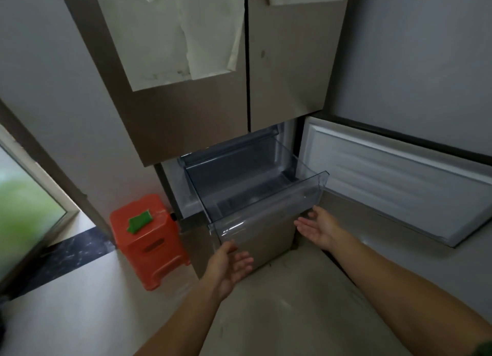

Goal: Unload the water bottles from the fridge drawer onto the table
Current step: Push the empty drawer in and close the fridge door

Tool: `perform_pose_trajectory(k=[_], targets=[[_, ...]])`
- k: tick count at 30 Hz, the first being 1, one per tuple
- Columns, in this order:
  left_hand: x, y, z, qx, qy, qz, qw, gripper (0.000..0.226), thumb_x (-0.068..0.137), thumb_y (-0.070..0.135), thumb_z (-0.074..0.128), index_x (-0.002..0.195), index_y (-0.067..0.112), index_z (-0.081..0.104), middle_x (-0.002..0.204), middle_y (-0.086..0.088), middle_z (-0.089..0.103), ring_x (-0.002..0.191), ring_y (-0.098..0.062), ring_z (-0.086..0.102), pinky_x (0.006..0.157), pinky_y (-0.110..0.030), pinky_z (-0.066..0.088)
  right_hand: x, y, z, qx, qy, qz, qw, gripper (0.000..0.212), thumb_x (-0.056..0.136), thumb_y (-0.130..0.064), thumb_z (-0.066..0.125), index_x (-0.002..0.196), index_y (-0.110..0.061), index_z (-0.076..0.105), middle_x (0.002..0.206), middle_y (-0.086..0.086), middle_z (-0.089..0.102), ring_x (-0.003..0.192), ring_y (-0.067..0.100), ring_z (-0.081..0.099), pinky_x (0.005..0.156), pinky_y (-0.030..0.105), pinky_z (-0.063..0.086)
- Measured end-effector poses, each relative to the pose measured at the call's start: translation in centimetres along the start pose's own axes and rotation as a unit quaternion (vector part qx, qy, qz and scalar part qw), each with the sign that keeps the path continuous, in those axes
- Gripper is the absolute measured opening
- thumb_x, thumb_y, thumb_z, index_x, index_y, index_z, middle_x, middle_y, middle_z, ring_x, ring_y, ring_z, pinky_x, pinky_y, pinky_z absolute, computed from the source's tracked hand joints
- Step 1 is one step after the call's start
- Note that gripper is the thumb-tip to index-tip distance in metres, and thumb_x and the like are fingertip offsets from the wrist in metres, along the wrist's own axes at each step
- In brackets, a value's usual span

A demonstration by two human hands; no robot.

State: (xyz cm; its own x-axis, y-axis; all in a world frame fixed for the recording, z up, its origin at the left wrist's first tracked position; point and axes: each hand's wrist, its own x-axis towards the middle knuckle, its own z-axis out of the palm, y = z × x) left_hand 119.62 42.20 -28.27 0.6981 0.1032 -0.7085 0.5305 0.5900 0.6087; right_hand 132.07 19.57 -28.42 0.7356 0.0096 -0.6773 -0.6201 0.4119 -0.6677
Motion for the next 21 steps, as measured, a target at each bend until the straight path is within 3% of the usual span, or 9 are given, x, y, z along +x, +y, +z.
perform_pose_trajectory(k=[3, 5, 8, 11, 14, 21], targets=[[3.4, 1.5, 1.5, -0.057, -0.011, -0.040, 0.998, 0.027, 0.098, 0.023, 0.044, 0.122, 0.011, 0.045, 0.100, -0.018, 0.061, 0.083, -0.031, 0.062, 0.053, -0.035, 0.059, 3.4, -2.2, 1.4, 0.044, 0.010, 0.016, 0.999, 0.042, 0.101, -0.032, 0.045, 0.137, -0.009, 0.042, 0.135, 0.023, 0.050, 0.109, 0.037, 0.058, 0.082, 0.046, 0.053], [5.3, 2.4, 2.5, -0.073, -0.006, -0.042, 0.996, 0.029, 0.100, 0.020, 0.040, 0.127, 0.011, 0.043, 0.104, -0.019, 0.059, 0.086, -0.033, 0.061, 0.061, -0.041, 0.058, 5.7, -3.4, 1.9, 0.058, 0.022, 0.026, 0.998, 0.033, 0.102, -0.032, 0.042, 0.130, -0.015, 0.043, 0.139, 0.021, 0.047, 0.121, 0.038, 0.052, 0.088, 0.050, 0.049], [7.6, 3.1, 3.5, -0.086, 0.019, -0.014, 0.996, 0.033, 0.103, 0.024, 0.032, 0.129, 0.005, 0.043, 0.113, -0.020, 0.057, 0.085, -0.032, 0.061, 0.052, -0.038, 0.059, 8.8, -4.5, 2.2, 0.051, 0.023, 0.040, 0.998, 0.034, 0.103, -0.029, 0.040, 0.131, -0.012, 0.047, 0.135, 0.016, 0.053, 0.111, 0.035, 0.057, 0.074, 0.047, 0.052], [9.0, 2.6, 4.0, -0.087, 0.034, 0.004, 0.996, 0.042, 0.105, 0.029, 0.027, 0.137, 0.004, 0.038, 0.116, -0.016, 0.057, 0.089, -0.031, 0.062, 0.061, -0.041, 0.057, 11.5, -5.0, 2.6, 0.029, 0.009, 0.038, 0.999, 0.040, 0.103, -0.028, 0.041, 0.141, -0.014, 0.043, 0.134, 0.015, 0.057, 0.096, 0.029, 0.064, 0.064, 0.039, 0.052], [10.4, 2.7, 4.4, -0.076, 0.058, 0.035, 0.995, 0.042, 0.104, 0.036, 0.024, 0.131, 0.009, 0.043, 0.127, -0.016, 0.056, 0.094, -0.030, 0.062, 0.069, -0.042, 0.050, 14.0, -5.5, 3.4, 0.014, -0.022, 0.044, 0.999, 0.037, 0.102, -0.029, 0.045, 0.134, -0.010, 0.048, 0.129, 0.016, 0.060, 0.094, 0.028, 0.067, 0.066, 0.036, 0.053], [15.9, 8.7, 5.5, -0.123, 0.127, 0.100, 0.979, 0.038, 0.104, 0.035, 0.024, 0.119, 0.010, 0.050, 0.121, -0.011, 0.060, 0.098, -0.028, 0.063, 0.075, -0.041, 0.050, 19.0, -8.6, 8.9, -0.071, -0.086, 0.063, 0.992, 0.036, 0.101, -0.039, 0.043, 0.122, -0.014, 0.058, 0.118, 0.013, 0.065, 0.104, 0.027, 0.064, 0.079, 0.041, 0.053]])
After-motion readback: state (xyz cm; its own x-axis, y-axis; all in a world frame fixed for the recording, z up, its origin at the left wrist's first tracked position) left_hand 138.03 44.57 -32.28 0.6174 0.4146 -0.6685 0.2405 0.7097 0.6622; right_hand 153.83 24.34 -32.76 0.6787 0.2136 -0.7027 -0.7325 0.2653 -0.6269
